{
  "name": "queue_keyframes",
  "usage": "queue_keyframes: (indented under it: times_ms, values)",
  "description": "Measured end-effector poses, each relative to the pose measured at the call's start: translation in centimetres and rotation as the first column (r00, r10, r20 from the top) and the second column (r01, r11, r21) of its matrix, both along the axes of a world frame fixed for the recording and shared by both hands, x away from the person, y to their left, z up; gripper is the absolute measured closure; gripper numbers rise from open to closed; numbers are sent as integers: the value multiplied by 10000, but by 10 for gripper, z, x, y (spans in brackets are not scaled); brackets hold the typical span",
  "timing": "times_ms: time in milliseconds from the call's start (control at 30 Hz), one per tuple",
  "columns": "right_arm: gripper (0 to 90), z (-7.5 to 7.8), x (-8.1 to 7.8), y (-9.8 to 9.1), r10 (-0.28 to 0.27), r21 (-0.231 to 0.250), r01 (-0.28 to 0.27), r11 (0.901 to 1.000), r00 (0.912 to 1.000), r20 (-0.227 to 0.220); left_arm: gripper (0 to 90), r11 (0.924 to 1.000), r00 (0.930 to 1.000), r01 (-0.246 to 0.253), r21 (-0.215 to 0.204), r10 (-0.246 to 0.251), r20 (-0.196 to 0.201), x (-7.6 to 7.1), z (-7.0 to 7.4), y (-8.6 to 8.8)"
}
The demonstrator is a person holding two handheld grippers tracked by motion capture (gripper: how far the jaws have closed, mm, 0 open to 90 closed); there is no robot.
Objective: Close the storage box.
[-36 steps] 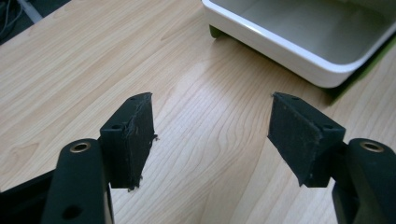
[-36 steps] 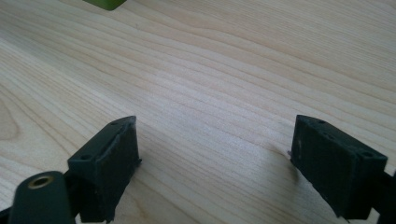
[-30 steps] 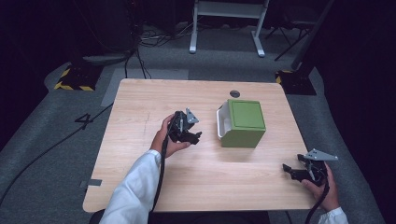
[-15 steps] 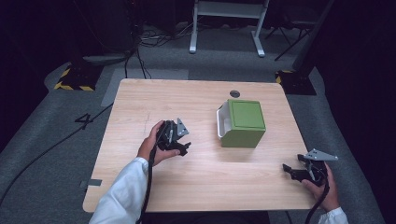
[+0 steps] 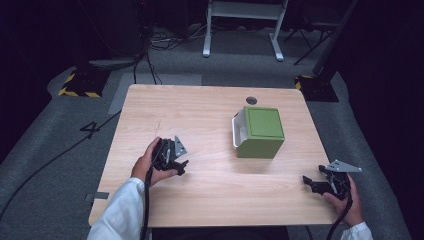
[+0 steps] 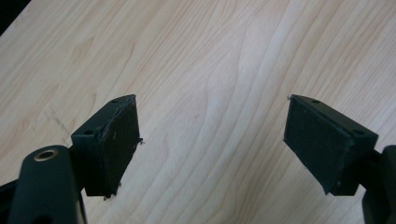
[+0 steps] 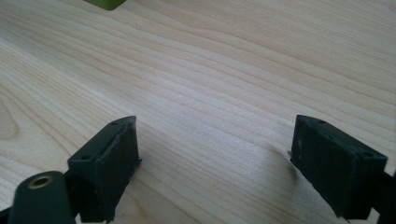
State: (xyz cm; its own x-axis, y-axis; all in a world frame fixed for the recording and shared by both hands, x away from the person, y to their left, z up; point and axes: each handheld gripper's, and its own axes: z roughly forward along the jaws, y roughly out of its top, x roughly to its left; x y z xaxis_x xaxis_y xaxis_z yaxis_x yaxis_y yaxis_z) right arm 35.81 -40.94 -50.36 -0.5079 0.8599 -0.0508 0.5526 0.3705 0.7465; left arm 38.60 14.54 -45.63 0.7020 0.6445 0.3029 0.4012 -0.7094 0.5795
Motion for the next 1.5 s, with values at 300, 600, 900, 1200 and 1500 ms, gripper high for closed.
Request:
queue_keyframes:
  times_ms: [300, 600, 900, 1200, 1500]
  values:
    - [151, 0, 0, 0, 1, -24, -1, 10000, 10000, 27, 184, 9970, 9975, -705, -328, 701, -130, -16, -19, 32]
    - [151, 0, 0, 0, 8, 1, -8, 10000, 10000, -2, 180, 9877, 9907, -1298, -876, 1255, -531, -26, -35, 66]
    - [151, 0, 0, 0, 41, 7, -41, 10000, 10000, -10, 177, 9435, 9730, -2025, -2622, 1637, -1625, -30, -45, 89]
    - [151, 0, 0, 0, 94, 21, -94, 10000, 10000, -33, 170, 9293, 9712, -2195, -2969, 1791, -1574, -33, -48, 90]
    - [151, 0, -1, 0, 84, -41, -84, 10000, 10000, 29, 161, 9313, 9721, -2141, -2947, 1734, -1583, -32, -48, 91]
